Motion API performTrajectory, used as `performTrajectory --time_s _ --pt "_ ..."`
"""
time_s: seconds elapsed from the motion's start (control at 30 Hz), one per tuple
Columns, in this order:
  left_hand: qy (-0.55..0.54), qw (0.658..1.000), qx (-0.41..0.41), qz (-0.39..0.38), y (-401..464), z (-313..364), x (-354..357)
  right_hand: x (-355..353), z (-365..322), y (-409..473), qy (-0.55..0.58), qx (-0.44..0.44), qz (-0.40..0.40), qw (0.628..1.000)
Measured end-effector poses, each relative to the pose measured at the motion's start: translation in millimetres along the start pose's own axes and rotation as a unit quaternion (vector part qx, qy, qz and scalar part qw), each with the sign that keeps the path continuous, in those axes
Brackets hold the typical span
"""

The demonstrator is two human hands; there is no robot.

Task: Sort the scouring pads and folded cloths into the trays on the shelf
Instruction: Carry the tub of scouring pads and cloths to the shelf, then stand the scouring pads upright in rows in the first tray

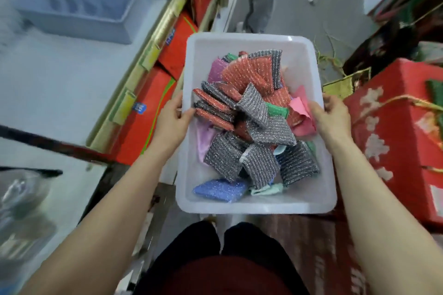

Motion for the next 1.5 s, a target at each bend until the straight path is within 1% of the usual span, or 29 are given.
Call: performTrajectory --time_s 0.1,0.2,0.37,0.47,0.6,0.73,0.9,1.07,1.2,1.3,1.4,1.5 --pt "0.010 1.000 0.002 0.023 77 14 5 9 -65 65 0.029 -0.020 -0.026 0.999" --pt "0.003 0.999 0.003 0.049 150 28 7 18 -124 133 0.031 -0.027 -0.046 0.998" --pt "0.069 0.995 0.033 0.063 277 31 5 46 -233 250 0.018 -0.067 -0.079 0.995" --pt "0.083 0.992 0.038 0.084 340 38 2 59 -296 317 0.015 -0.088 -0.085 0.992" --pt "0.055 0.988 0.026 0.140 413 40 -4 84 -380 380 0.007 -0.117 -0.117 0.986" --pt "0.061 0.984 0.027 0.168 491 27 -17 118 -458 438 -0.002 -0.150 -0.138 0.979" --pt "0.044 0.977 0.029 0.205 579 4 -39 165 -545 500 -0.009 -0.181 -0.150 0.972" --pt "0.038 0.964 0.001 0.263 631 -28 -67 224 -623 535 -0.029 -0.240 -0.164 0.956" --pt "0.058 0.948 -0.052 0.307 653 -55 -89 288 -680 557 -0.062 -0.257 -0.212 0.941" --pt "0.084 0.926 -0.098 0.356 668 -75 -104 346 -719 577 -0.080 -0.288 -0.246 0.922" --pt "0.093 0.900 -0.117 0.410 675 -85 -114 407 -750 588 -0.117 -0.320 -0.285 0.896" --pt "0.109 0.882 -0.132 0.439 682 -86 -113 456 -770 598 -0.150 -0.336 -0.322 0.872"
Point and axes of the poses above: each hand's wrist, its own y-axis towards the middle knuckle, its own x-axis out of the palm, z = x × y, the point moved 10 cm from there along y, towards the middle knuckle, and after that the axes turned 13 degrees about x, right-handed, at the moved point
